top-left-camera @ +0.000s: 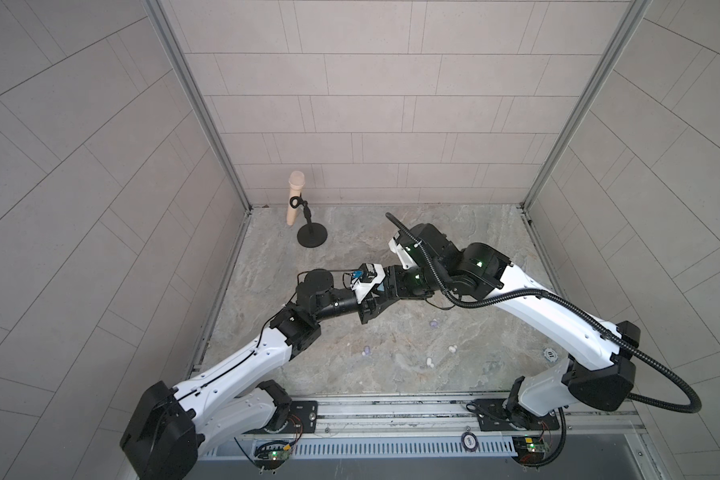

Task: Insert the wireless bluetooth earbuds into the charging case
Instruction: 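Grasp the closed case with the right gripper while the left gripper opens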

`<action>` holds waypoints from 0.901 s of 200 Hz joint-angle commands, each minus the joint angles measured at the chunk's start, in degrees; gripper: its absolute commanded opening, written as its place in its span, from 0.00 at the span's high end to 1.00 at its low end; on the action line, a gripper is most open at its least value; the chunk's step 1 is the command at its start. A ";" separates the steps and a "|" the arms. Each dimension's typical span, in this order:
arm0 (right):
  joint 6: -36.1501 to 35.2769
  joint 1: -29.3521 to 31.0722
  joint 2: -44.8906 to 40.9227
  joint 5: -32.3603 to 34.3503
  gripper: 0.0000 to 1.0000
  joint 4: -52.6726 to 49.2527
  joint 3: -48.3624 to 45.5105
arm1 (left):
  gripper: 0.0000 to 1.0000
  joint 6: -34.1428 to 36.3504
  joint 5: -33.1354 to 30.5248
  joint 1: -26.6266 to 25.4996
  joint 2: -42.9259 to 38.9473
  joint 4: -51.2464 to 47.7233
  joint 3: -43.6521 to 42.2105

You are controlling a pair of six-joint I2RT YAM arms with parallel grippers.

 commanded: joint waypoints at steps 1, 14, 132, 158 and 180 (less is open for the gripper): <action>2.06 0.32 0.05 1.12 0.49 0.75 1.07 | 0.98 0.59 -0.53 -0.35 -0.58 0.44 1.55; 1.97 0.31 -0.17 1.24 0.53 0.74 0.95 | 0.98 0.46 -0.82 -0.35 -0.51 0.44 1.43; -5.81 -11.57 -10.08 6.70 0.61 -3.39 -10.66 | 0.25 0.67 -4.80 -0.27 -6.91 -9.31 -1.29; -9.78 -20.06 -14.77 7.17 0.61 -3.44 -20.03 | 0.23 -0.23 -6.18 -0.26 -8.92 -9.67 -3.18; -14.60 -28.70 -17.60 6.85 0.61 -2.03 -28.22 | 0.22 -0.89 -6.74 -0.26 -9.59 -9.56 -4.08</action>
